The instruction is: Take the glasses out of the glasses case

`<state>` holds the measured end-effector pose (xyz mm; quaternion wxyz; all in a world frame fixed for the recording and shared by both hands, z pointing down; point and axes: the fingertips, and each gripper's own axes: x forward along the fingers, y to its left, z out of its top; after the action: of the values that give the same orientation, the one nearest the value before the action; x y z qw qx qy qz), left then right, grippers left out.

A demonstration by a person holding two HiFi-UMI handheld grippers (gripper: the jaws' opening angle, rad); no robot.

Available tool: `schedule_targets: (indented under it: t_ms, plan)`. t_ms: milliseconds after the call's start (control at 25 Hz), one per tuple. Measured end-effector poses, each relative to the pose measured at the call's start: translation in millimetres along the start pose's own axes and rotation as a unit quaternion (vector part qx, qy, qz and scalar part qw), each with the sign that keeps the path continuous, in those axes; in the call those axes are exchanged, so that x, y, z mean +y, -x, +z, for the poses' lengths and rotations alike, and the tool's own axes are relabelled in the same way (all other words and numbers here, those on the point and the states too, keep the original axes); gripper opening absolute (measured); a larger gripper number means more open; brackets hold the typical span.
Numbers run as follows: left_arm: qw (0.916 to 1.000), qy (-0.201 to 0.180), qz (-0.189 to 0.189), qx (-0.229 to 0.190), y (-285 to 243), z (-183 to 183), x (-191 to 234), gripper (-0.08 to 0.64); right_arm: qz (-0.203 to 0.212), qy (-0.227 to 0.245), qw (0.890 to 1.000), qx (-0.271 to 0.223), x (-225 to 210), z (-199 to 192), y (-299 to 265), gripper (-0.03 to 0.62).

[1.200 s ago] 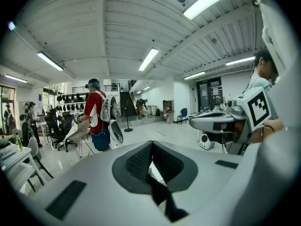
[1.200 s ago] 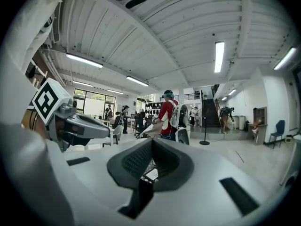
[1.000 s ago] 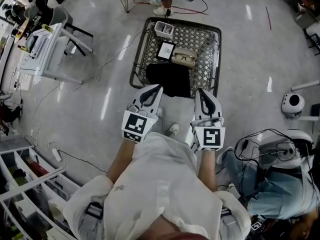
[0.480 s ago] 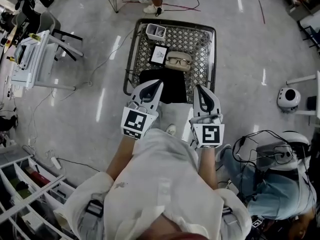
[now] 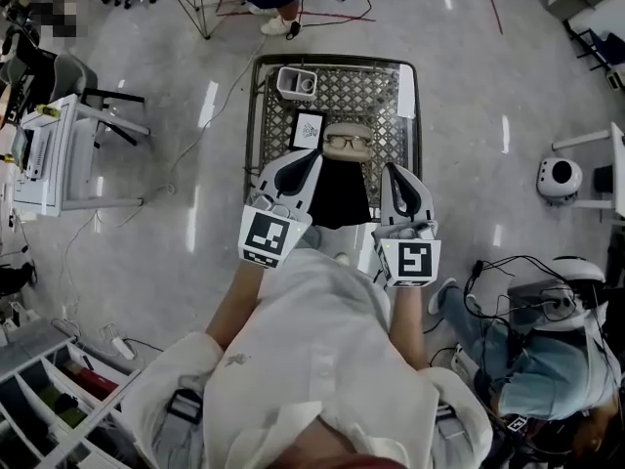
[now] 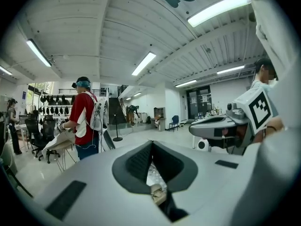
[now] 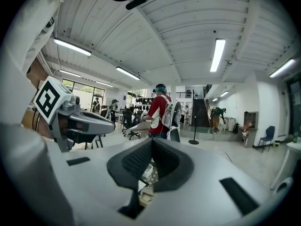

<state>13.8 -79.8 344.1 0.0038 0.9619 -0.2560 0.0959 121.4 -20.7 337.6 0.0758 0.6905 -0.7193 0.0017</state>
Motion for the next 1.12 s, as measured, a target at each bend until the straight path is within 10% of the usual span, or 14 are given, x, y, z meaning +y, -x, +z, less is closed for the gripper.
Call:
schedule_targets:
  t_ms: [520,1120]
  plan:
    - [0.9984,0.027,-0.049,0.011,-36.3,-22.6,56.6,0.014,-0.057,0.025,0.997,0.055,-7.0,-13.1,-51.2,0.006]
    - [0.993,0.056,-0.029,0.1,-84.1,-104.0,59.9,0.014,0.023,-0.003,0.986,0.162,-24.3,-119.0,-89.8,0.008]
